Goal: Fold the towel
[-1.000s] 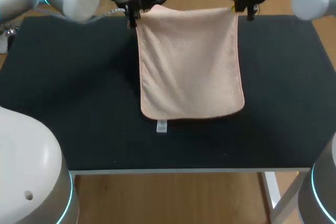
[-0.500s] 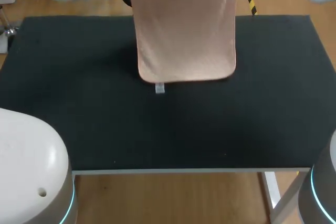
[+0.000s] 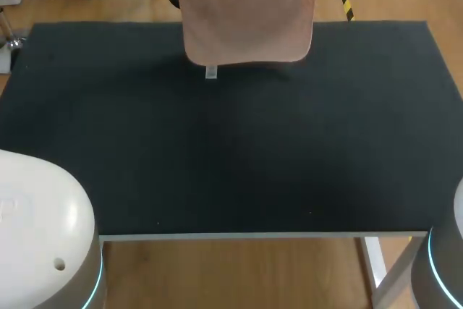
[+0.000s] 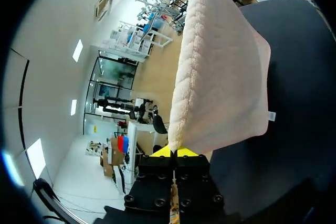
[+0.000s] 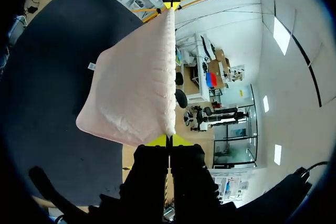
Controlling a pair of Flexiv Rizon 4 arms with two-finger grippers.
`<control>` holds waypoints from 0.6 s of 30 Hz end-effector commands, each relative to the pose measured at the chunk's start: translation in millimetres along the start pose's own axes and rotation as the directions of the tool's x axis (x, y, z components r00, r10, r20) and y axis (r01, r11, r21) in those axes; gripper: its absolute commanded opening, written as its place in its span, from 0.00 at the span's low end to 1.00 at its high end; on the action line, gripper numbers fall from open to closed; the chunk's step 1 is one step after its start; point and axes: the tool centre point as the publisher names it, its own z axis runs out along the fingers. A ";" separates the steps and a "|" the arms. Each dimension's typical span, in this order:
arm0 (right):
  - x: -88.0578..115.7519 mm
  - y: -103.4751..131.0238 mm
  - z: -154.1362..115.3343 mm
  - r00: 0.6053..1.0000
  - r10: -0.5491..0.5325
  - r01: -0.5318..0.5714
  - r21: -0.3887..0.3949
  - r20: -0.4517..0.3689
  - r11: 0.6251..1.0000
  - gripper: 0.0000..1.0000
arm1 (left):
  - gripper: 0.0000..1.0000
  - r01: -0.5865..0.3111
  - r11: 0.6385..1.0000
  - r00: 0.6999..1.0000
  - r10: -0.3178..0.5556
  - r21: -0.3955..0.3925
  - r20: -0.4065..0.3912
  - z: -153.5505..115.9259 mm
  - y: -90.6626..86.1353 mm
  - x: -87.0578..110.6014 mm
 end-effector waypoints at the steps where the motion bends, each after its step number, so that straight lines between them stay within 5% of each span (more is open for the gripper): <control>1: 5.5 0.0 11.0 1.000 0.000 0.000 -0.001 -0.027 1.000 0.00 | 0.00 -0.016 1.000 1.000 0.016 -0.025 -0.017 7.8 1.2 5.2; 9: 45.5 -2.5 5.2 0.994 0.024 -0.024 0.009 -0.111 1.000 0.00 | 0.00 -0.014 1.000 0.990 0.010 -0.023 -0.137 8.2 7.5 49.0; 18: 83.5 4.6 -31.1 0.986 0.080 -0.080 0.005 -0.148 0.997 0.00 | 0.00 0.070 0.998 0.975 -0.070 -0.008 -0.209 -33.6 11.7 95.0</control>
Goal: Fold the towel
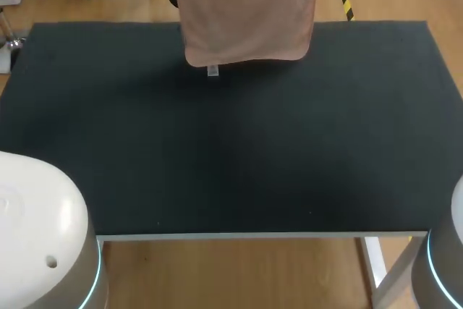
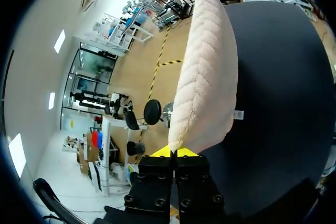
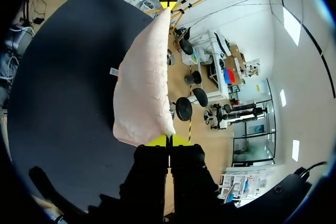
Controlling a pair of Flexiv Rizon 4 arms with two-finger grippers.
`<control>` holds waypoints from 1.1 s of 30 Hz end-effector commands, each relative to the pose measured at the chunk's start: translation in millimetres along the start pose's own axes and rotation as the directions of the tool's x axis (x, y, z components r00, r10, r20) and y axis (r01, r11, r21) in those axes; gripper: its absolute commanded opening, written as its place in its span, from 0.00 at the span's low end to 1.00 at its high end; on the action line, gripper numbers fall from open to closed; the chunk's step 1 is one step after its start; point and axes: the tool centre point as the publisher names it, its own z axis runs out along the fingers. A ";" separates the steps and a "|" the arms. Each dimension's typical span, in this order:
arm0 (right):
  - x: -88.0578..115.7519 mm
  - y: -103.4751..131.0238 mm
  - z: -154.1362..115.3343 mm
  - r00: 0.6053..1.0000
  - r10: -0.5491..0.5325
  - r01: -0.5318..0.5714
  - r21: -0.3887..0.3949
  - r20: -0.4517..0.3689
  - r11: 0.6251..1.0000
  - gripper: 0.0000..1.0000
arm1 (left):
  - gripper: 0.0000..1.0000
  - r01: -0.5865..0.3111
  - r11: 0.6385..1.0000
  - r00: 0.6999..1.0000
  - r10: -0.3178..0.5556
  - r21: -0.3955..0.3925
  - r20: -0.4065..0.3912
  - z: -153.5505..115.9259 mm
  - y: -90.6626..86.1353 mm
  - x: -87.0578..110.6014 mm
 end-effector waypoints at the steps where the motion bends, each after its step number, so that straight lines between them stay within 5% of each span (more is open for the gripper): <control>1: 24.8 1.5 -29.9 1.000 0.010 -0.010 0.000 0.004 1.000 0.00 | 0.00 0.002 1.000 1.000 -0.002 0.006 0.001 -26.4 12.3 25.7; 10: 64.5 15.4 -49.8 0.999 0.018 -0.019 -0.021 -0.050 1.000 0.00 | 0.00 -0.010 1.000 0.998 0.009 -0.008 -0.055 -51.1 20.4 72.2; 20: 96.6 25.0 -63.2 0.996 0.026 -0.029 -0.037 -0.087 0.999 0.00 | 0.00 -0.040 0.999 0.995 0.041 0.005 -0.094 -68.9 21.4 101.3; 33: 140.6 4.8 -32.6 0.974 0.077 -0.071 0.035 -0.214 0.997 0.00 | 0.00 -0.081 0.996 0.965 0.068 -0.039 -0.252 -34.0 23.7 148.7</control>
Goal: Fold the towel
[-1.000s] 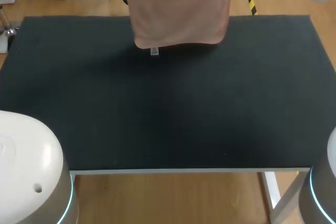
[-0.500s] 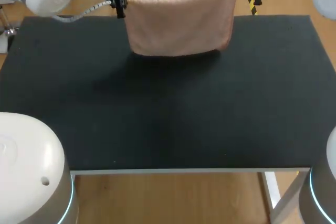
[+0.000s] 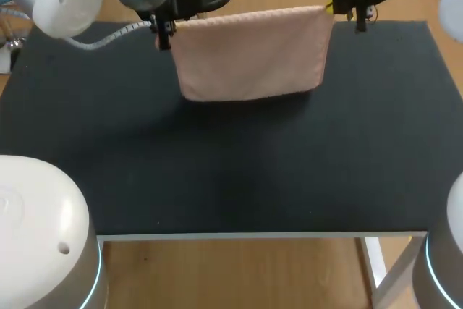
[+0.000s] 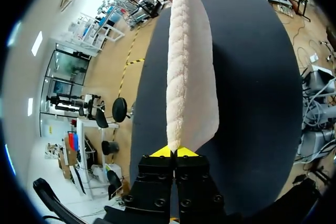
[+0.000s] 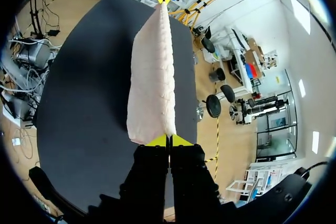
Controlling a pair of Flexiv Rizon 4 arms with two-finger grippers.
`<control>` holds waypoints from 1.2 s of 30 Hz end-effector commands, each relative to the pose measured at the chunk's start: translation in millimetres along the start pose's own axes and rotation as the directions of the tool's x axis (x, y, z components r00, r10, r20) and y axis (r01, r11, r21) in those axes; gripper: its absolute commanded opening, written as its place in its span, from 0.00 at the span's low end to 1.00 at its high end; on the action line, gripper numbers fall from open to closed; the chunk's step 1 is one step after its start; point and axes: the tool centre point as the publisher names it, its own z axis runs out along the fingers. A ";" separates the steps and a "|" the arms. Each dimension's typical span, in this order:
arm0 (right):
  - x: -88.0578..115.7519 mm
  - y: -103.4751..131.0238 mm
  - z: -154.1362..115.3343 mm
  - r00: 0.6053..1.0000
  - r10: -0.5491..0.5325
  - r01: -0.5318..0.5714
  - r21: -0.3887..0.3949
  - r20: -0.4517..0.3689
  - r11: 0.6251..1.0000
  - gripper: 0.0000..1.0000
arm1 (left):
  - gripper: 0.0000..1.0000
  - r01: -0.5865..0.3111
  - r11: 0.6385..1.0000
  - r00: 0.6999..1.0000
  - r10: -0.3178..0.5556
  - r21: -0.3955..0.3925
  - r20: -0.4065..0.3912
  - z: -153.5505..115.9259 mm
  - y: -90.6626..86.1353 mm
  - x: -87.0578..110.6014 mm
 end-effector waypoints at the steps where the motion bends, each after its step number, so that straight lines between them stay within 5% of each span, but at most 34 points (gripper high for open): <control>1: 4.1 -4.1 15.0 0.999 0.014 -0.013 0.018 -0.040 1.000 0.00 | 0.00 -0.008 1.000 0.999 0.007 -0.018 -0.051 22.0 -4.8 1.1; 13: 53.6 -16.6 48.7 0.974 0.080 -0.067 0.068 -0.211 0.995 0.00 | 0.00 -0.038 0.997 0.975 0.021 -0.073 -0.221 61.8 -1.5 39.9; 20: 68.2 -29.9 92.5 0.941 0.126 -0.092 0.123 -0.313 0.988 0.00 | 0.00 -0.043 0.993 0.944 0.004 -0.110 -0.330 105.0 5.2 53.9; 24: 74.6 -37.2 114.2 0.924 0.142 -0.092 0.153 -0.355 0.984 0.00 | 0.00 -0.077 0.984 0.928 0.012 -0.161 -0.373 131.4 3.5 55.4; 36: 74.6 -62.0 157.7 0.901 0.214 -0.130 0.235 -0.379 0.963 0.00 | 0.00 -0.105 0.983 0.906 0.032 -0.150 -0.423 172.7 -3.7 38.9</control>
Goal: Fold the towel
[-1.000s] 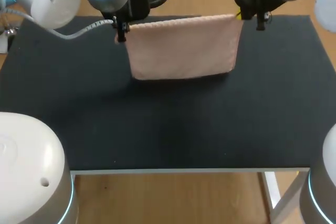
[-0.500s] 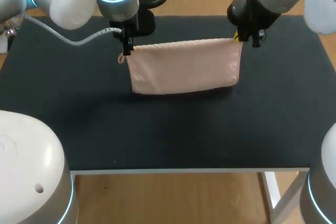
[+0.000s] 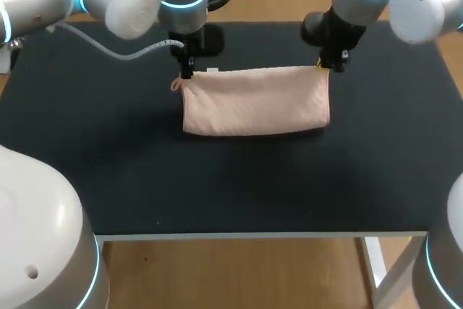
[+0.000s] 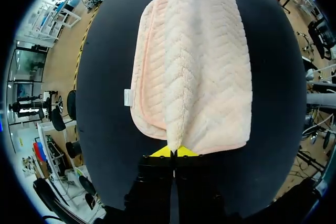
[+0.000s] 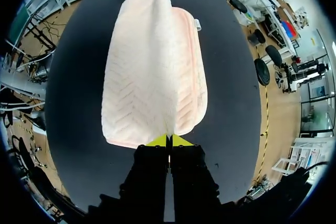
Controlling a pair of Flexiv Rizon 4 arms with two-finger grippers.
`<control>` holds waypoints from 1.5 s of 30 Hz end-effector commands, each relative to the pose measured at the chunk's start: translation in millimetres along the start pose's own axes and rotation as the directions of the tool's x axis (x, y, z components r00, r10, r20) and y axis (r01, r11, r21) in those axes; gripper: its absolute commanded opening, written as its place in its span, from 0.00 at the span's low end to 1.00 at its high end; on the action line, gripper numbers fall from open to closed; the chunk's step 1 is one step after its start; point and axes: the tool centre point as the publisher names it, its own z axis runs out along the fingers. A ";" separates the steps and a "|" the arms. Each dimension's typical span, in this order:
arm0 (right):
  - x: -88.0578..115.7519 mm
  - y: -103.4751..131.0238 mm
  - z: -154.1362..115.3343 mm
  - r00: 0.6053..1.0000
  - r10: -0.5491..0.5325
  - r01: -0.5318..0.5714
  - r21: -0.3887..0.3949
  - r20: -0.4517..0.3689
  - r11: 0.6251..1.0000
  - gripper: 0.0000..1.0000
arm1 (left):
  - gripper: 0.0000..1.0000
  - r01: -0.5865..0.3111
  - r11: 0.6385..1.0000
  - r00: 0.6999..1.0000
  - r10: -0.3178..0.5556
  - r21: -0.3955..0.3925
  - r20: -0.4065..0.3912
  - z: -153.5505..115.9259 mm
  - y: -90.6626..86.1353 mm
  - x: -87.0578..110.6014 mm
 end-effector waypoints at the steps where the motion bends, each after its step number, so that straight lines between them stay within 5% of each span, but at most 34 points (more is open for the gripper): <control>1: -15.2 3.0 18.0 0.999 -0.001 0.002 0.016 -0.032 1.000 0.00 | 0.00 0.003 1.000 0.996 -0.004 -0.009 -0.088 14.7 -6.0 -14.7; 17: -35.7 2.2 29.8 1.000 0.002 -0.001 0.021 -0.028 1.000 0.00 | 0.00 -0.001 1.000 0.992 -0.003 -0.028 -0.124 31.7 -5.5 -26.7; 18: -36.1 2.0 31.0 1.000 0.002 -0.001 0.022 -0.029 1.000 0.41 | 0.15 0.004 0.999 0.991 -0.008 -0.031 -0.132 32.3 -5.6 -27.4; 19: -36.4 1.9 31.4 1.000 0.005 -0.004 0.026 -0.028 1.000 0.95 | 0.69 0.005 1.000 0.991 -0.009 -0.030 -0.132 32.6 -5.5 -28.2; 20: -36.8 1.8 31.0 1.000 0.008 -0.007 0.028 -0.026 1.000 1.00 | 1.00 0.009 1.000 0.991 -0.012 -0.026 -0.132 32.4 -5.5 -29.2; 33: -41.4 -0.5 24.0 1.000 0.012 -0.012 0.011 0.006 1.000 1.00 | 1.00 0.082 0.997 0.988 -0.081 0.006 -0.132 26.6 12.5 -34.7; 38: -41.4 0.4 22.3 1.000 0.009 -0.009 0.010 0.012 1.000 1.00 | 1.00 0.051 0.962 0.992 -0.017 0.269 -0.125 2.9 21.8 -30.5; 45: -38.5 3.1 20.3 1.000 0.008 -0.008 0.007 0.021 1.000 1.00 | 1.00 -0.106 0.826 0.988 0.151 0.554 -0.035 -31.1 32.3 -19.2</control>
